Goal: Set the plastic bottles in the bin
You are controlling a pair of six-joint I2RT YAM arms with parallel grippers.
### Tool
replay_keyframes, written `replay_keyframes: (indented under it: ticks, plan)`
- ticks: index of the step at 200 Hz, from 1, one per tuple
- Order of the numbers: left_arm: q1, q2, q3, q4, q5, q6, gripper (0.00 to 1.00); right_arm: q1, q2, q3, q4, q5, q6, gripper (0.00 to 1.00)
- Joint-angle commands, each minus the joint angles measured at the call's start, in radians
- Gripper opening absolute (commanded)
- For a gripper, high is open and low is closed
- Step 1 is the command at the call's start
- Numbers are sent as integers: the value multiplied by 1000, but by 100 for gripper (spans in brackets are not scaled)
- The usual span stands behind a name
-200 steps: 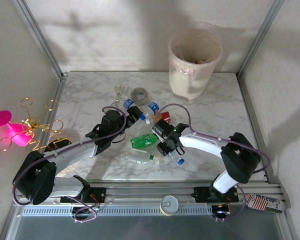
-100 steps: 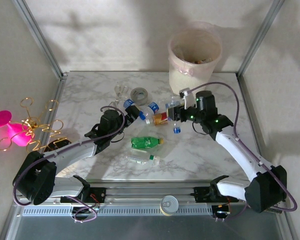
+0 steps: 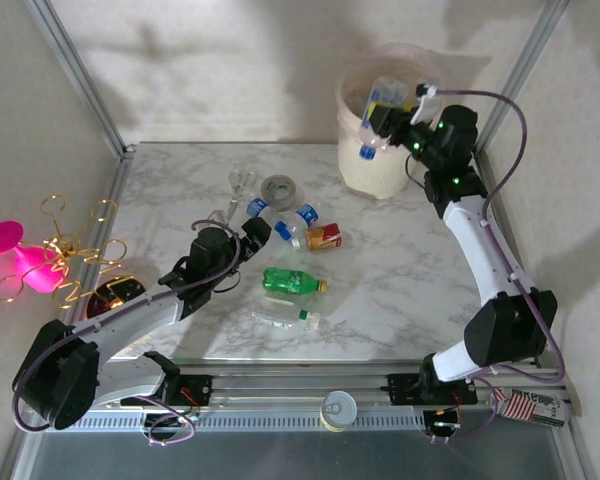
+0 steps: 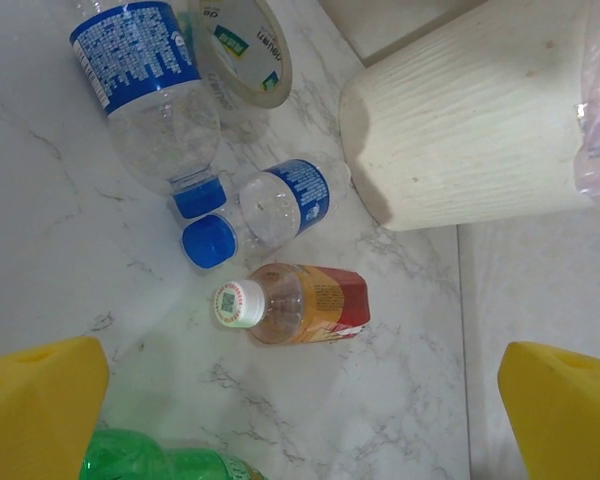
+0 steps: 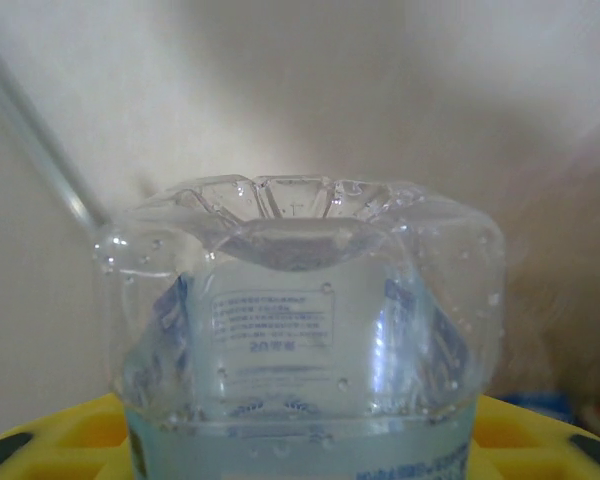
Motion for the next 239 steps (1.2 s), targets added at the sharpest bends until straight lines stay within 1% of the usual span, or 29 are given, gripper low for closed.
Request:
replay_keyframes:
  ticks: [1, 17, 38, 65, 96, 114, 128, 141, 156, 162, 166, 168, 208, 239]
  plan:
    - [14, -43, -26, -38, -38, 25, 100, -32, 55, 46, 203, 97, 124, 49]
    - [17, -63, -34, -51, -44, 26, 100, -42, 104, 83, 264, 153, 142, 49]
    - [20, -87, -43, -75, -51, 32, 100, -45, 182, 135, 302, 206, 120, 48]
    - [24, -119, -56, -93, -64, 35, 100, -44, 292, 206, 294, 270, 73, 48]
    - [28, -142, -59, -116, -72, 40, 100, -46, 413, 337, 221, 261, 28, 49]
    - [29, -149, -56, -124, -75, 40, 100, -45, 458, 398, 180, 257, 18, 51]
    - [31, -152, -55, -125, -76, 39, 100, -45, 479, 435, 145, 251, 6, 55]
    - [31, -151, -54, -126, -76, 39, 99, -44, 488, 460, 119, 248, -2, 61]
    - [31, -149, -49, -126, -76, 38, 100, -44, 489, 480, 92, 251, -11, 77]
    - [31, -147, -48, -126, -76, 39, 100, -45, 488, 483, 80, 253, -17, 86]
    - [31, -145, -46, -126, -75, 39, 100, -45, 486, 485, 75, 255, -21, 96]
    - [31, -145, -47, -126, -75, 39, 100, -45, 484, 486, 72, 256, -23, 98]
    - [32, -135, -35, -122, -69, 30, 100, -38, 408, 436, 50, 296, -77, 99]
    - [30, -130, -34, -113, -57, 16, 100, 9, 308, 348, 36, 381, -208, 99]
